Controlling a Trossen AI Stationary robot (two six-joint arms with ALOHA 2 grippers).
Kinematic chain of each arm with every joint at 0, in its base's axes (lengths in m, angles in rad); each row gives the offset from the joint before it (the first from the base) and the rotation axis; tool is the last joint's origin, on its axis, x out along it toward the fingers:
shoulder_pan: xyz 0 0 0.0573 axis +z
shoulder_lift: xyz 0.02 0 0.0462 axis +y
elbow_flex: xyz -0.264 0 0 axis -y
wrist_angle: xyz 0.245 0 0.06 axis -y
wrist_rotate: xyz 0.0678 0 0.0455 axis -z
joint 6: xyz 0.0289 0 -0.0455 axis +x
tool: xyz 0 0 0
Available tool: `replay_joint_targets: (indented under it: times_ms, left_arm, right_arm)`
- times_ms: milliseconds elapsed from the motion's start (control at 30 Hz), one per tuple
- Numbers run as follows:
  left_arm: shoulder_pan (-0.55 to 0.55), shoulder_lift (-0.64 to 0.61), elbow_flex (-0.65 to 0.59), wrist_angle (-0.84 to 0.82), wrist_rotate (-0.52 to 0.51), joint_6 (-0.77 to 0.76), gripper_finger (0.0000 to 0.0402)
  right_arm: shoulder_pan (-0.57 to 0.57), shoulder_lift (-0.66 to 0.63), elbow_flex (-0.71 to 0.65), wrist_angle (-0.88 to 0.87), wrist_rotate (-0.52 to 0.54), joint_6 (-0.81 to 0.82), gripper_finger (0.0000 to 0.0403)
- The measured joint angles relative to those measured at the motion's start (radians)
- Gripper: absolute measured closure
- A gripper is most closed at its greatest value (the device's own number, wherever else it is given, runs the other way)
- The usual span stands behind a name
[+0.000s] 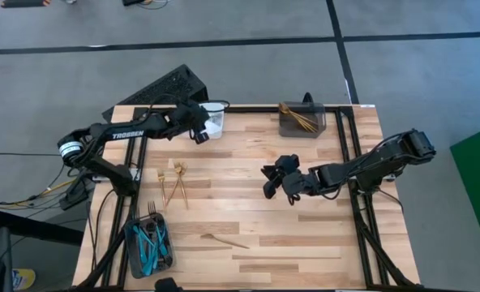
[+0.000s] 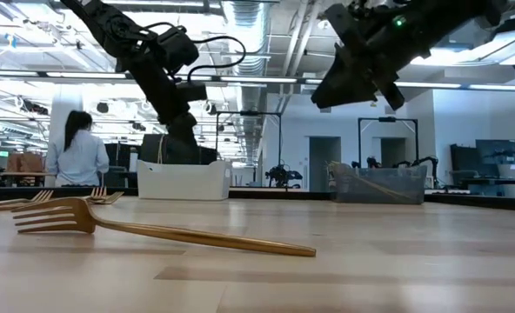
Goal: Sort silverware by color (type)
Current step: Put the white fork into the white bin, then put the gold fork into the top black bin
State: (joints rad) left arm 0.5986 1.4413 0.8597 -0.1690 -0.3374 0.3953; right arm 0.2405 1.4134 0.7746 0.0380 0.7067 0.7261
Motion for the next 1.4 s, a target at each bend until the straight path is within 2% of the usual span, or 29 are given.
replay_joint_targets:
  times_ms: [167, 233, 300, 400, 533, 767, 900, 1100, 1200, 1267, 1400]
  left_arm:
    - [-0.033, -0.011, 0.000, -0.089, -0.002, -0.098, 0.0233]
    - [-0.057, -0.024, 0.000, -0.164, 0.012, -0.213, 0.0233]
    - [-0.085, -0.040, 0.000, -0.267, 0.067, -0.359, 0.0232]
    - [-0.160, -0.066, -0.014, -0.396, 0.152, -0.469, 0.0232]
    - [-0.285, -0.108, -0.084, -0.455, 0.145, -0.575, 0.0232]
    - [-0.452, -0.191, -0.192, -0.453, 0.096, -0.761, 0.0232]
    - [-0.531, -0.274, -0.219, -0.455, 0.033, -0.818, 0.0232]
    - [-0.635, -0.481, -0.281, -0.430, -0.138, -0.928, 0.0232]
    - [-0.664, -0.544, -0.372, -0.309, -0.267, -1.048, 0.0232]
    - [-0.671, -0.556, -0.452, -0.212, -0.272, -1.137, 0.0232]
    - [-0.666, -0.557, -0.548, -0.108, -0.184, -1.191, 0.0232]
  right_arm:
    - [0.003, 0.001, 0.000, -0.001, -0.002, -0.001, 0.0308]
    - [0.003, 0.001, 0.000, -0.001, -0.003, -0.008, 0.0308]
    - [0.002, 0.001, 0.000, 0.000, -0.003, -0.026, 0.0308]
    - [0.002, 0.001, 0.000, 0.000, -0.003, -0.028, 0.0307]
    - [-0.020, 0.007, 0.000, 0.003, 0.001, -0.028, 0.0307]
    - [-0.074, 0.127, 0.000, 0.075, -0.003, -0.028, 0.0307]
    - [-0.099, 0.210, 0.002, 0.178, -0.064, -0.106, 0.0307]
    - [-0.087, 0.273, 0.003, 0.300, -0.080, -0.155, 0.0307]
    - [-0.083, 0.267, 0.002, 0.297, -0.076, -0.157, 0.0307]
    - [-0.082, 0.253, 0.002, 0.302, -0.073, -0.163, 0.0307]
    - [-0.060, 0.206, 0.003, 0.302, -0.036, -0.219, 0.0307]
